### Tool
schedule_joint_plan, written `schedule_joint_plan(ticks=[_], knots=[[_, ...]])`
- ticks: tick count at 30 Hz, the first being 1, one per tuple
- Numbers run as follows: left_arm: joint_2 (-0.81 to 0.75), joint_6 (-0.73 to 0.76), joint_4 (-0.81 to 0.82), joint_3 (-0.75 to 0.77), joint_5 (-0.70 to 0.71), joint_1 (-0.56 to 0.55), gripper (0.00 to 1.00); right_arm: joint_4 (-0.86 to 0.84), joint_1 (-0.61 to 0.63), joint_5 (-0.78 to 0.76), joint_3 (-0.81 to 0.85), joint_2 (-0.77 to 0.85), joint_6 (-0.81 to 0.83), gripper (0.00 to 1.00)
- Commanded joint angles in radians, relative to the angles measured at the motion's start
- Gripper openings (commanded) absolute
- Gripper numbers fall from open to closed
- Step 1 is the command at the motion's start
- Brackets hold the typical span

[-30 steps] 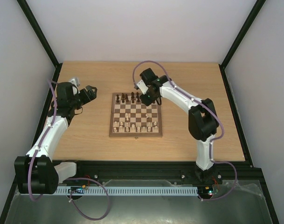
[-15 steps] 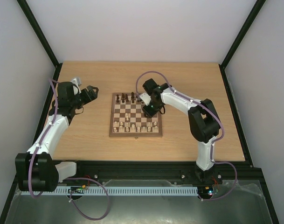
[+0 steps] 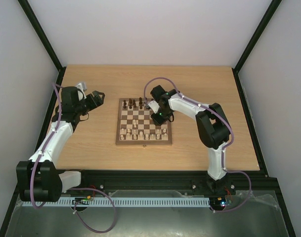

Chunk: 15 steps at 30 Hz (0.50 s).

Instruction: Set up the chess pieces on the board

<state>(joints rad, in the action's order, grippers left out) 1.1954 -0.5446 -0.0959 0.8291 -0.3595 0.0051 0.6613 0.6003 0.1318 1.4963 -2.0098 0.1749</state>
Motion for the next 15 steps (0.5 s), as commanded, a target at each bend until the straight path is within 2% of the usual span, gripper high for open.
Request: schedule_joint_plan(ticks=[1,7,15], knots=[[0.012,-0.003,0.008,-0.012,-0.015,0.006,0.81,0.054,-0.002,-0.029,-0.004,-0.023,-0.012,0.21],[0.022,0.001,0.007,-0.011,-0.016,0.003,0.8,0.073,0.0,-0.063,-0.02,-0.032,-0.014,0.29],[0.059,0.028,-0.009,0.007,-0.021,-0.036,0.77,0.041,-0.001,-0.045,-0.066,-0.001,-0.005,0.12]])
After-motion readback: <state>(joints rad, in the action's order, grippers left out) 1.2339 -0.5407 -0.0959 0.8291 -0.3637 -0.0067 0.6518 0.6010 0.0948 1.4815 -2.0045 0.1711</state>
